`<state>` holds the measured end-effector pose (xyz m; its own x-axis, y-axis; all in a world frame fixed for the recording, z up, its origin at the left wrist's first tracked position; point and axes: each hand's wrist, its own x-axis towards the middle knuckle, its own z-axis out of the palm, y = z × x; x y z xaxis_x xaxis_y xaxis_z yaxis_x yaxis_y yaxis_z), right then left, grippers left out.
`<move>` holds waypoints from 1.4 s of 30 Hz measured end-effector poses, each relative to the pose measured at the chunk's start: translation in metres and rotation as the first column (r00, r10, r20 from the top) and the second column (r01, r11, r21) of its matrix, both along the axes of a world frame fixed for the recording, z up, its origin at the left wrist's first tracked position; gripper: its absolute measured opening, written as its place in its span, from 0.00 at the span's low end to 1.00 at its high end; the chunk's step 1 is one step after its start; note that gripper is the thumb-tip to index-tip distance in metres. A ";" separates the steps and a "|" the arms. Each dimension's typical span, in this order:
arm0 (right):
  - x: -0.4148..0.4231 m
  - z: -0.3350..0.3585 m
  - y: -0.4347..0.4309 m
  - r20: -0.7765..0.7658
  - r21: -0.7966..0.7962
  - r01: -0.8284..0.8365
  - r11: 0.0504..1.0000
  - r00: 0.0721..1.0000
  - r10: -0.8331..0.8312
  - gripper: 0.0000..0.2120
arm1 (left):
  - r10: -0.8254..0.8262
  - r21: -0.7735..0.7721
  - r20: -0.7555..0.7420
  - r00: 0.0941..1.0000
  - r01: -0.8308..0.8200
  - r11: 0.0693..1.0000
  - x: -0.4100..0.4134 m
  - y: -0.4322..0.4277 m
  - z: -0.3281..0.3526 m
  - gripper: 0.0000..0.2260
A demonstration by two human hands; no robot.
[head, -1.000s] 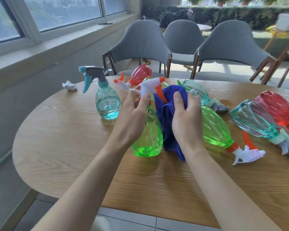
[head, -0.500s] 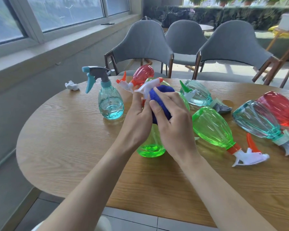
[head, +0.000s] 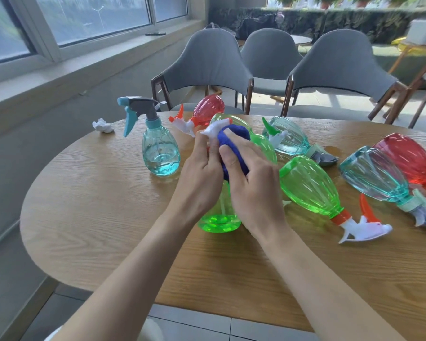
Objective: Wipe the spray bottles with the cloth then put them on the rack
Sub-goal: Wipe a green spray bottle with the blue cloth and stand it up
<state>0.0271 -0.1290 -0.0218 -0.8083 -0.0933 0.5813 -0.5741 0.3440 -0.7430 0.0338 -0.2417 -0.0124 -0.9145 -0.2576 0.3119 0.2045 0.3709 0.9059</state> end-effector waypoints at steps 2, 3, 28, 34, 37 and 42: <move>-0.003 0.002 0.002 0.002 0.014 -0.009 1.000 1.000 0.009 0.19 | -0.012 0.005 0.002 1.000 0.012 1.000 0.001 0.000 0.002 0.09; -0.006 0.003 0.005 0.008 0.017 0.007 1.000 1.000 -0.007 0.19 | -0.029 0.000 -0.002 1.000 0.029 1.000 0.002 0.000 0.002 0.09; -0.006 0.005 0.010 -0.042 -0.052 -0.078 0.996 0.996 0.076 0.19 | 0.013 -0.195 -0.094 0.995 -0.031 0.980 0.008 0.007 0.005 0.08; -0.019 0.010 0.014 0.113 -0.192 -0.024 0.981 0.992 0.046 0.20 | -0.030 -0.381 -0.174 0.984 -0.039 0.924 0.013 0.015 0.001 0.09; -0.007 0.010 0.007 0.062 -0.184 -0.105 0.977 0.991 0.118 0.20 | 0.045 -0.357 -0.186 0.982 -0.110 0.928 0.009 0.010 0.002 0.08; -0.003 0.010 0.004 -0.037 -0.074 -0.191 0.979 0.981 0.189 0.19 | 0.094 -0.134 -0.135 0.986 -0.112 0.985 0.007 0.002 0.004 0.07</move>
